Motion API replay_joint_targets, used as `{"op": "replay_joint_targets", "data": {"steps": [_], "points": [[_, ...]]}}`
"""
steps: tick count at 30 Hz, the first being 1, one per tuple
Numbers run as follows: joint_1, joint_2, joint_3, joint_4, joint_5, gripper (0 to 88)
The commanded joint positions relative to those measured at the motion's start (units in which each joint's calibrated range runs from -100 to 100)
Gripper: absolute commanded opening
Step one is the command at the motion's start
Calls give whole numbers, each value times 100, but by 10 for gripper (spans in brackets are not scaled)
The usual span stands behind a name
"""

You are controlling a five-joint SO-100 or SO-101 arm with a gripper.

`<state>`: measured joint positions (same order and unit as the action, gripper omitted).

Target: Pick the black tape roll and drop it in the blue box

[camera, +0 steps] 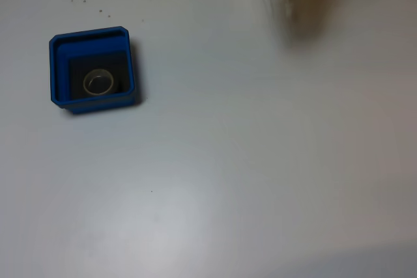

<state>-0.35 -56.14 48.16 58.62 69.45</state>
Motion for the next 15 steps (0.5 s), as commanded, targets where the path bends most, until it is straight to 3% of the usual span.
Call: {"op": "replay_joint_targets", "data": {"steps": [1, 15], "points": [[0, -1000, 584, -78, -11, 108], [10, -3282, 2758, -78, -11, 108]]}}
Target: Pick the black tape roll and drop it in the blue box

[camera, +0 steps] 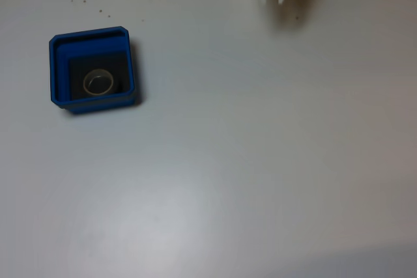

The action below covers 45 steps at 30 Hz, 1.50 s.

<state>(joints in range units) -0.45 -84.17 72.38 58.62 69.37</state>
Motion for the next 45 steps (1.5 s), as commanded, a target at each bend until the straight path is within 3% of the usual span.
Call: {"op": "replay_joint_targets", "data": {"steps": [1, 6, 18, 32, 38, 45], "points": [[20, -680, 516, -78, -3, 108], [10, -1550, 1334, -78, -3, 108], [10, -1500, 2717, -78, -3, 108], [10, -1508, 2762, -103, 6, 108], [1, -1508, 2762, -375, 532, 108], [20, -1500, 2762, -1844, 1092, 108]]}}
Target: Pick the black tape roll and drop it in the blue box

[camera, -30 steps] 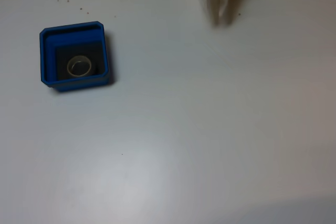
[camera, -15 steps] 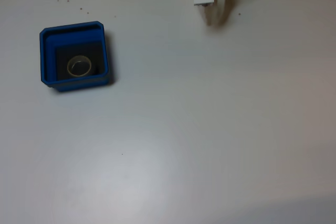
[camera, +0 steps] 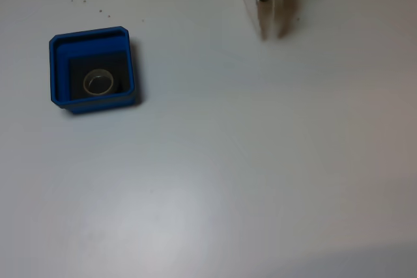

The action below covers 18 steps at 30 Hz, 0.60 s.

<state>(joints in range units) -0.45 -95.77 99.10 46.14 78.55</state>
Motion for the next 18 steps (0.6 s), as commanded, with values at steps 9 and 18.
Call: {"op": "replay_joint_targets", "data": {"steps": [9, 18], "points": [[40, -340, 90, -1850, 709, 108], [49, -340, 90, -2560, 735, 108]]}}
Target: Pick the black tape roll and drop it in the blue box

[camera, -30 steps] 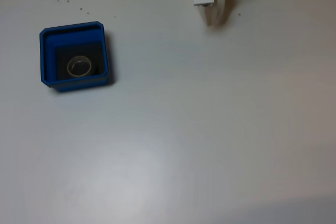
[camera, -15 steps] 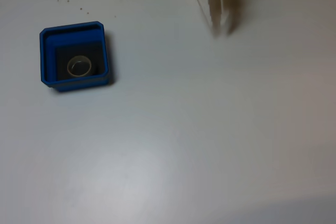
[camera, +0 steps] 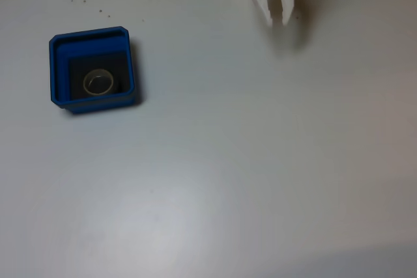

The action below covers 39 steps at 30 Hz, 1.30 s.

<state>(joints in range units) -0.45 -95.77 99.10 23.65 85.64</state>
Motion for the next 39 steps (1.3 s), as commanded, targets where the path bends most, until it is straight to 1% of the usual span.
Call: {"op": "replay_joint_targets", "data": {"steps": [1, 6, 13, 15, 19, 21, 39], "points": [[49, -340, 90, -409, 25, 108], [49, -340, 90, -723, 34, 108], [40, -340, 81, -747, 69, 108], [49, -340, 81, -747, 262, 108], [49, -348, 90, -747, 796, 108], [49, -348, 90, -756, 901, 108], [30, -298, 90, -731, 919, 108]]}}
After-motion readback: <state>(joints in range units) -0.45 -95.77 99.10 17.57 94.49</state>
